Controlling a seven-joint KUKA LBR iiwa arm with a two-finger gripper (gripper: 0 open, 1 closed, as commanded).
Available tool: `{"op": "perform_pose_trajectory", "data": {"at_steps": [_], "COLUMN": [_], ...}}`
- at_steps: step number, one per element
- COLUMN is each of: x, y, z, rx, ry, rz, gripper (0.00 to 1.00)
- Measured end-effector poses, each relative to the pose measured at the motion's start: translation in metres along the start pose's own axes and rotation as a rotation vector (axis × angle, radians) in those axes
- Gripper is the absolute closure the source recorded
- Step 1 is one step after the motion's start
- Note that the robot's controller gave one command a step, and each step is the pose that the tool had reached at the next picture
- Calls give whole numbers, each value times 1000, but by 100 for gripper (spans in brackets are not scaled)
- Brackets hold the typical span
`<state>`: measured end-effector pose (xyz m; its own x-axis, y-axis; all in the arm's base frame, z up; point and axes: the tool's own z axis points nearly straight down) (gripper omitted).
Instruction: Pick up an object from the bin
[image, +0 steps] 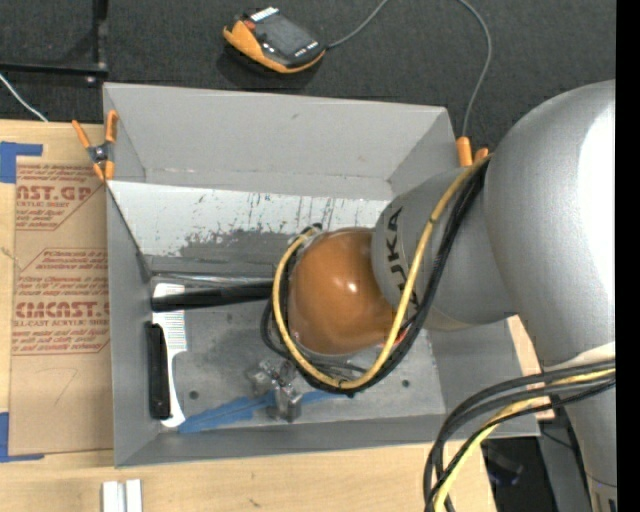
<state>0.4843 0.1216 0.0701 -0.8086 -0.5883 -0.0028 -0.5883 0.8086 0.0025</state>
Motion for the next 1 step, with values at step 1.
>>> {"op": "perform_pose_trajectory", "data": {"at_steps": [1], "x": [0], "y": [0], "z": [0], "rx": [0], "ry": [0], "rz": [0], "gripper": [100]}}
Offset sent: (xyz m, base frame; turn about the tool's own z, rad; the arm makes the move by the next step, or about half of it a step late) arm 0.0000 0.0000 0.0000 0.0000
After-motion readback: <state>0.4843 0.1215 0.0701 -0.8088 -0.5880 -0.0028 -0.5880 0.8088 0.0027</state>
